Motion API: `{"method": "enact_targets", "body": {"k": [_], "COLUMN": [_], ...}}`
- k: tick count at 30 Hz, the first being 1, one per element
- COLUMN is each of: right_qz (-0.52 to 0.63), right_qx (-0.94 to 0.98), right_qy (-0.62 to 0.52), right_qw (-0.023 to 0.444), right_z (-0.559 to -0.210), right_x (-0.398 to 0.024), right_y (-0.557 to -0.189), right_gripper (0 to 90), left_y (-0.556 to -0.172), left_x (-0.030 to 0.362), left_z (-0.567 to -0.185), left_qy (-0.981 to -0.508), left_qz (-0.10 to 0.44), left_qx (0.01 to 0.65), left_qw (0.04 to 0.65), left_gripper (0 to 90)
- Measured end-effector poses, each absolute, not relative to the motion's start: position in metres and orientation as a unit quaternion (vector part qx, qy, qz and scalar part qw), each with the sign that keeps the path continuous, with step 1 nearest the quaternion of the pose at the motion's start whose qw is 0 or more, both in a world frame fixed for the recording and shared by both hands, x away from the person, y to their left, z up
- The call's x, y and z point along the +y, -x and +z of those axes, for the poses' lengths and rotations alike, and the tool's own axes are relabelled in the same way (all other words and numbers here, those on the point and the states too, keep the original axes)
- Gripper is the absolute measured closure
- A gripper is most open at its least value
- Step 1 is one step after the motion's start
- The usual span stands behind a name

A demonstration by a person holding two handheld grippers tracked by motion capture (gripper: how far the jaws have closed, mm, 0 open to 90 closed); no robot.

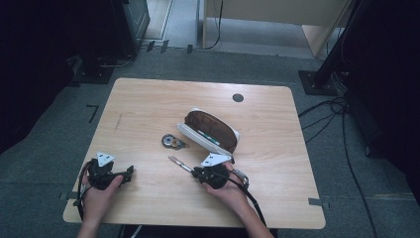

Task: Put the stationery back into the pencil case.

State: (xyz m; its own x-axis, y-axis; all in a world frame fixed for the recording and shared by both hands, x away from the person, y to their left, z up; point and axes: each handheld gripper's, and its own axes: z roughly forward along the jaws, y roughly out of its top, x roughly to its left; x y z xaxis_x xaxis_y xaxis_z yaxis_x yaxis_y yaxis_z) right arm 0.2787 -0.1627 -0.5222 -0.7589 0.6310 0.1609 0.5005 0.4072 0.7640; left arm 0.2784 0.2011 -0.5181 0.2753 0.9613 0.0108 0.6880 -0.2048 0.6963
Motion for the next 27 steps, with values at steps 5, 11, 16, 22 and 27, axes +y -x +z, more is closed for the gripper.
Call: {"method": "enact_targets", "body": {"k": [5, 11, 16, 22, 27], "right_qz": [0.416, 0.425, 0.443, 0.455, 0.466], "right_qx": [0.842, 0.836, 0.826, 0.82, 0.814], "right_qy": [-0.326, -0.331, -0.331, -0.325, -0.323], "right_qw": [0.106, 0.108, 0.111, 0.121, 0.126], "right_z": [-0.521, -0.519, -0.507, -0.49, -0.474], "right_x": [-0.158, -0.16, -0.163, -0.168, -0.173], "right_y": [-0.273, -0.271, -0.27, -0.269, -0.27], "right_gripper": [81.3, 81.6, 81.6, 81.6, 81.6], "left_y": [-0.278, -0.279, -0.279, -0.278, -0.278], "left_x": [0.201, 0.201, 0.201, 0.201, 0.201], "left_z": [-0.518, -0.518, -0.518, -0.518, -0.518], "left_qy": [-0.741, -0.742, -0.742, -0.742, -0.742], "left_qz": [0.23, 0.23, 0.23, 0.23, 0.23], "left_qx": [0.556, 0.556, 0.555, 0.555, 0.555], "left_qw": [0.297, 0.297, 0.297, 0.297, 0.297], "left_gripper": [6.2, 6.2, 6.2, 6.3, 6.2]}}
